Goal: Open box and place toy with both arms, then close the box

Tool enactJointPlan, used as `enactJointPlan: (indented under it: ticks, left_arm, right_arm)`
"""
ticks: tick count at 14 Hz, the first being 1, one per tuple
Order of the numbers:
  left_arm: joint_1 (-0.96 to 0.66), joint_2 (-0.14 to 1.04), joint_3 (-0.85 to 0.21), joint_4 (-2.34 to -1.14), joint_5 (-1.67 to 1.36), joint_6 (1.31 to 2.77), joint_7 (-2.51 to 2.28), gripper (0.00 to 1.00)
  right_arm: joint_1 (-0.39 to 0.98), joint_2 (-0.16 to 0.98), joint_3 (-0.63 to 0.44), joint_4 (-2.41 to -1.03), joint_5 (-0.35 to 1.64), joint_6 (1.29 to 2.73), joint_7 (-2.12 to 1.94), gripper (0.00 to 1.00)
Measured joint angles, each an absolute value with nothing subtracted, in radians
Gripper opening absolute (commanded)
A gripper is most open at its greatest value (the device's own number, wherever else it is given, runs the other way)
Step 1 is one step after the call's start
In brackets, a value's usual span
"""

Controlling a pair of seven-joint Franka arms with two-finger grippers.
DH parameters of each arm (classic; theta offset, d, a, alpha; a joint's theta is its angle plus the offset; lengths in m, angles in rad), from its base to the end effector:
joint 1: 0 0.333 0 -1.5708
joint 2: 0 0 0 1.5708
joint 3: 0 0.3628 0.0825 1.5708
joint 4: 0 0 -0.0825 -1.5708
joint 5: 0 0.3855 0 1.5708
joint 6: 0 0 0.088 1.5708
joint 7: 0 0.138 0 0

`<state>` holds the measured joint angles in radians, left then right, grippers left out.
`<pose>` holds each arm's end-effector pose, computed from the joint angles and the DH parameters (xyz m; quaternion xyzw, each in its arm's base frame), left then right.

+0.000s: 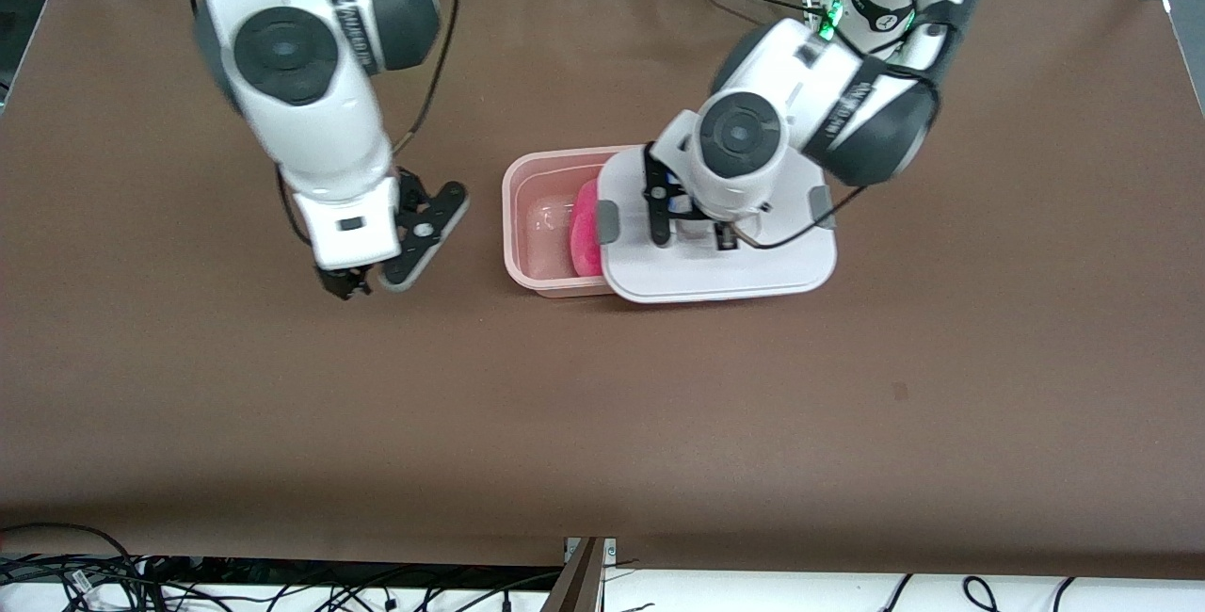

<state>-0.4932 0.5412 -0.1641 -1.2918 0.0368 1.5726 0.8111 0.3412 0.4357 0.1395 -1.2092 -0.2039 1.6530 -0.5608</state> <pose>0.5719 -0.4043 0.4287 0.7387 -0.6616 -0.1241 0.0346 0.6486 0.2840 0.5469 0.8646 0.4972 0.0027 0.0724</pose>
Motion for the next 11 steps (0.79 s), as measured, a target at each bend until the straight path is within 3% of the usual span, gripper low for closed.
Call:
enactJointPlan:
  ticks: [5,11]
  left_arm:
    - [-0.631,0.624,-0.166,-1.292,0.015,1.719,0.633,0.00]
    - [-0.707,0.660,-0.164,-1.283,0.014,1.788,0.575,0.00]
  right_arm:
    - [0.216,0.366,0.074,-1.196,-0.042,1.559,-0.565,1.00]
    - [0.207,0.321,-0.059,-1.211,0.023,1.487,-0.603,1.00]
